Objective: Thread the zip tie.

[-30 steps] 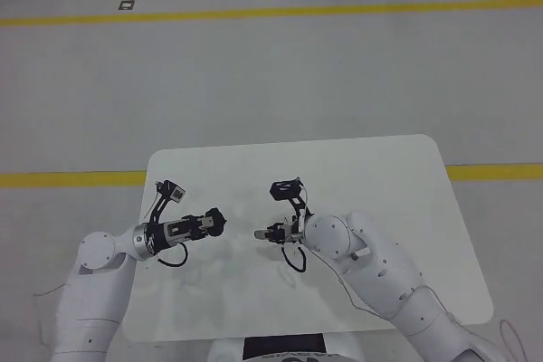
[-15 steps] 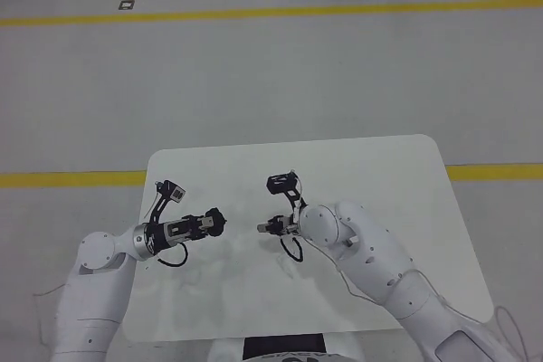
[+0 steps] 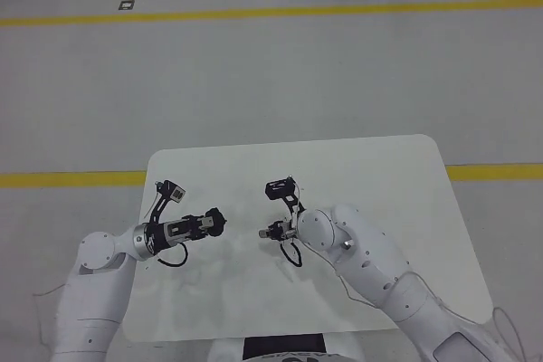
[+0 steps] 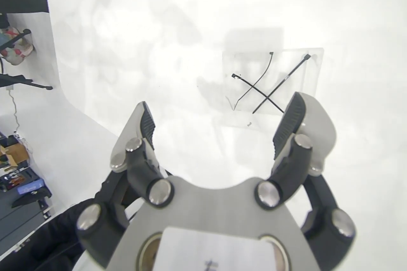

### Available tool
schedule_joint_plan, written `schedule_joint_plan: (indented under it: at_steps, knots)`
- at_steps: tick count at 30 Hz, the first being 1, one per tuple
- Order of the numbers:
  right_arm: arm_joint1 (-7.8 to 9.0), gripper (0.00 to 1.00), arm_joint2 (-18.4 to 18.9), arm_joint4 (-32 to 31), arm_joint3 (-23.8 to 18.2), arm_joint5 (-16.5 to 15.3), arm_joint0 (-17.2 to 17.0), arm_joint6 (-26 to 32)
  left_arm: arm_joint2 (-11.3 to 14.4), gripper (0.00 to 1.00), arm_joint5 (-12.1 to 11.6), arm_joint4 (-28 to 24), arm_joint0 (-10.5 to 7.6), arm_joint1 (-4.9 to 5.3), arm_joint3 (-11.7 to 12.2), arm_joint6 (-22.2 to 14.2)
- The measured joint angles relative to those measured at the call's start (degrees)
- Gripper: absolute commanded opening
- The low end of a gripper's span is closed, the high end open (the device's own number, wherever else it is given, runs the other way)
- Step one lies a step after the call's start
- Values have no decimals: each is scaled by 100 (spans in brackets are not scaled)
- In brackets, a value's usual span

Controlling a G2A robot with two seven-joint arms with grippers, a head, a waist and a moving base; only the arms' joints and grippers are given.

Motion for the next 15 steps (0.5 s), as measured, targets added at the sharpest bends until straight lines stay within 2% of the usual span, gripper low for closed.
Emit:
schedule_joint_plan:
  at_steps: [1,2,4,6,7,15]
  knots:
    - [-17,100,11,-76,11,0,-5,76,0,0,0,0,0,0,0,0]
    - [-37,95,25,-158,22,0,-12,145,0,0,0,0,0,0,0,0]
    - [-93,71,69,-321,38,-1,-41,255,0,0,0,0,0,0,0,0]
    - [-156,54,129,-431,76,-1,-76,303,0,0,0,0,0,0,0,0]
    - [-183,49,153,-478,99,-1,-88,314,0,0,0,0,0,0,0,0]
    - [-451,42,318,-960,326,-1,-168,342,0,0,0,0,0,0,0,0]
